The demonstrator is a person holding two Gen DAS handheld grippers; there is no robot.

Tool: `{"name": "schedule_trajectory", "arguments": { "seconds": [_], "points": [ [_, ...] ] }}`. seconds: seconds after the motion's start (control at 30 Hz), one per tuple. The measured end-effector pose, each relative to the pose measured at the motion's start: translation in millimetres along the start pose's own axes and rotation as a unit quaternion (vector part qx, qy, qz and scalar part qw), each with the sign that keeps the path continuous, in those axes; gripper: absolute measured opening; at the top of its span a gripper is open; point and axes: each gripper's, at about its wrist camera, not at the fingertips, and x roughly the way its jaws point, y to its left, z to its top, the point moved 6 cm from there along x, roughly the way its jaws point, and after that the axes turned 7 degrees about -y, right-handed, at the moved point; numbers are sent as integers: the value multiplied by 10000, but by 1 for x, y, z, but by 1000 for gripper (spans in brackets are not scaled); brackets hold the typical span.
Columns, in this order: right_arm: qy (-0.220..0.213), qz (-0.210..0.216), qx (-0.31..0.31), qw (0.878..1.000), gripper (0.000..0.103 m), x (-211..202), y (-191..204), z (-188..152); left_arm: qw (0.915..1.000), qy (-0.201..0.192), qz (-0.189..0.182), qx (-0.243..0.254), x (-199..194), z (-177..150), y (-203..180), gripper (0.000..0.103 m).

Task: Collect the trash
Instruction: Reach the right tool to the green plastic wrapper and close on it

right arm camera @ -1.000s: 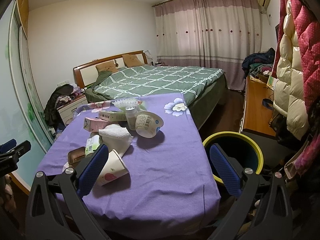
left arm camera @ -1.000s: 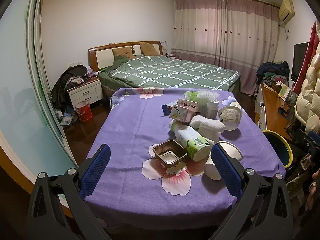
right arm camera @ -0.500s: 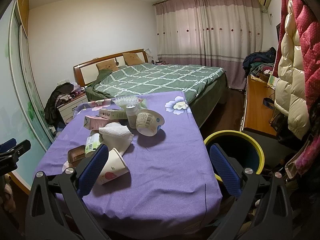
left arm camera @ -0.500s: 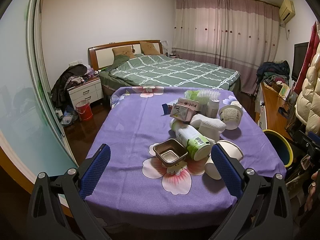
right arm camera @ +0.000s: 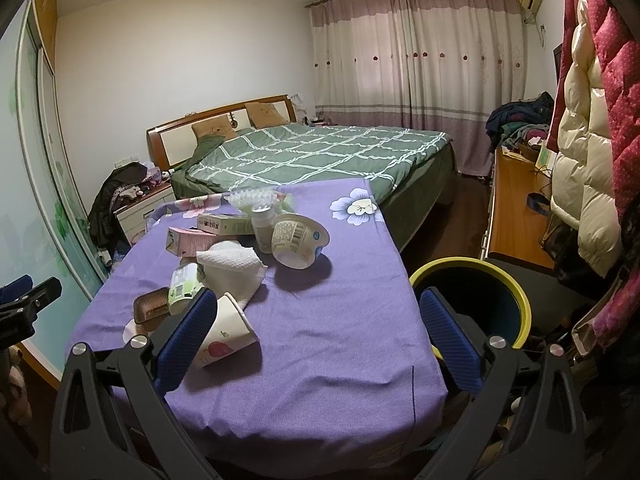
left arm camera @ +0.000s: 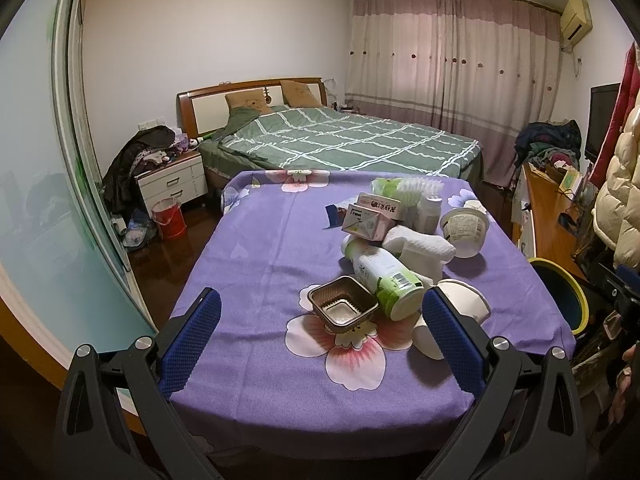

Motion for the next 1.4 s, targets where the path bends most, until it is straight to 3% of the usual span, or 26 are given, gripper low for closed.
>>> {"name": "schedule_trajectory", "arguments": {
  "seconds": [0.2,0.43,1.07,1.4],
  "points": [
    [186,17,-106,9998,97,22,8,-6,9999,19,135,-29,19,1,10,99],
    [321,99,-183,9993,97,62,17,9,9996,-6,270,-101,50,20,21,99],
    [880,616,-511,9929,97,236,77,72,9990,287,248,-236,229,96,26,99],
    [1563,598,-523,9845,97,324,102,90,9988,215,437,29,290,125,33,99]
  ]
}}
